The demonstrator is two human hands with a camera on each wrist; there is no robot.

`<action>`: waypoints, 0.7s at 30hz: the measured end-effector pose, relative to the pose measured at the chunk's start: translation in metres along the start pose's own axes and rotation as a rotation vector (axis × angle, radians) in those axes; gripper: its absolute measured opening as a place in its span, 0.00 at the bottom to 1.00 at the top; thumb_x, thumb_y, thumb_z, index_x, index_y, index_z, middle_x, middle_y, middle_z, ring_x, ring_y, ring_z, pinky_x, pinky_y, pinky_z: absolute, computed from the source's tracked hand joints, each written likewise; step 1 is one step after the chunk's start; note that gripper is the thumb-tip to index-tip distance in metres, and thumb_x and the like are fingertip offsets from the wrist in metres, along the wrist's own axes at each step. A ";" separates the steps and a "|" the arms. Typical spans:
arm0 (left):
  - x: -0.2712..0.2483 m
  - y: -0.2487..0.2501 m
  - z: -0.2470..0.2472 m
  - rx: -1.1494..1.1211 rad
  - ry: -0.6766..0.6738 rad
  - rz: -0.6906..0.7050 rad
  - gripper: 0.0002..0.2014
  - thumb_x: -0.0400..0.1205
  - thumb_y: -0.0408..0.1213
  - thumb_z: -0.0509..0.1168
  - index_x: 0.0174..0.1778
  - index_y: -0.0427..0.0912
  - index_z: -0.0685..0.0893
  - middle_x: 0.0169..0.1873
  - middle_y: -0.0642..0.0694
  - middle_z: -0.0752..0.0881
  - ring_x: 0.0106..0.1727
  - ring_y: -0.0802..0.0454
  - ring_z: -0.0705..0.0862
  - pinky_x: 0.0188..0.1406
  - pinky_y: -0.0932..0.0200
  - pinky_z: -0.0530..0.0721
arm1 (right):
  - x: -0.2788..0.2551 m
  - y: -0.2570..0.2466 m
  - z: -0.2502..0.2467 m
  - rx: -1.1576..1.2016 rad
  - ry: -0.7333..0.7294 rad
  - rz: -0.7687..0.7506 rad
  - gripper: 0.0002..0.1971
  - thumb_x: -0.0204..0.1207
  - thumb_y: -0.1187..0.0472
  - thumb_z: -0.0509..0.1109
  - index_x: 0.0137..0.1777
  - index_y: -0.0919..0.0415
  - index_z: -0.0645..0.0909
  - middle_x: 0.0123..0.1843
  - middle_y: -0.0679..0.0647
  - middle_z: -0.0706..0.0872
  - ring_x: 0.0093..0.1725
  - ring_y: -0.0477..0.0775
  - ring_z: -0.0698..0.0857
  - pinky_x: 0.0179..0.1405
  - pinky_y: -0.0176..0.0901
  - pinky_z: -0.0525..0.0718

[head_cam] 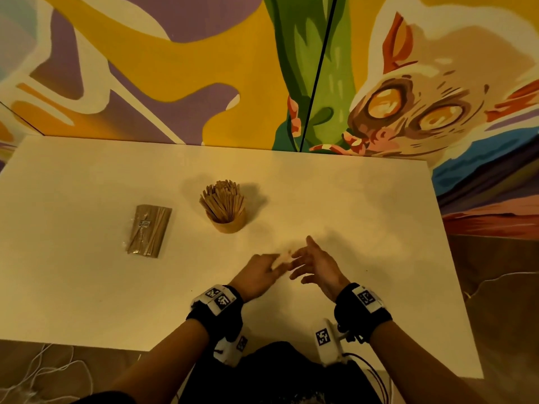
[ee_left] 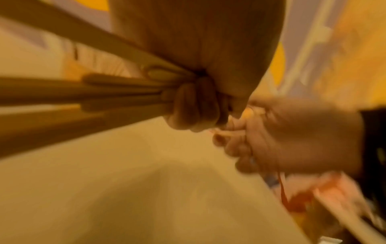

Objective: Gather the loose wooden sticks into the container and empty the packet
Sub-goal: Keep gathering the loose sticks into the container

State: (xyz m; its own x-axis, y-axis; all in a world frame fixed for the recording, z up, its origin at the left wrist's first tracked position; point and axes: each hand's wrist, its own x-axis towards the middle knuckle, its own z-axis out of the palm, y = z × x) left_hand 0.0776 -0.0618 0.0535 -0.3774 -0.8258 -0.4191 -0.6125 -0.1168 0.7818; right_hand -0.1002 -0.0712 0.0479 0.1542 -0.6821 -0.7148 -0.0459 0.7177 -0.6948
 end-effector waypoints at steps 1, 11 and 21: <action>0.000 0.003 -0.004 -0.212 0.094 -0.067 0.16 0.86 0.49 0.60 0.35 0.47 0.76 0.23 0.53 0.77 0.22 0.57 0.73 0.24 0.61 0.71 | 0.001 0.001 -0.001 0.053 -0.026 0.073 0.33 0.84 0.36 0.52 0.53 0.67 0.83 0.45 0.69 0.90 0.41 0.64 0.89 0.37 0.48 0.81; 0.004 0.019 -0.012 -0.950 0.443 -0.111 0.22 0.87 0.45 0.59 0.28 0.45 0.64 0.19 0.50 0.62 0.18 0.54 0.58 0.19 0.64 0.57 | -0.005 0.009 0.048 -0.071 -0.550 0.614 0.37 0.84 0.36 0.46 0.54 0.73 0.79 0.39 0.67 0.89 0.38 0.64 0.90 0.41 0.52 0.90; -0.012 0.024 -0.005 -0.921 0.484 -0.088 0.20 0.87 0.43 0.59 0.30 0.43 0.66 0.18 0.52 0.66 0.17 0.55 0.61 0.16 0.64 0.61 | -0.004 0.006 0.060 -0.257 -0.590 0.668 0.43 0.79 0.29 0.46 0.51 0.72 0.84 0.43 0.65 0.87 0.39 0.61 0.88 0.44 0.51 0.88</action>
State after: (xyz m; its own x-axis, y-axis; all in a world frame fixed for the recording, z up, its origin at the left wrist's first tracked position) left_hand 0.0707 -0.0574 0.0799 0.0864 -0.9031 -0.4206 0.2191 -0.3946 0.8923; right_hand -0.0416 -0.0559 0.0517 0.4911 0.0941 -0.8660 -0.5128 0.8349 -0.2001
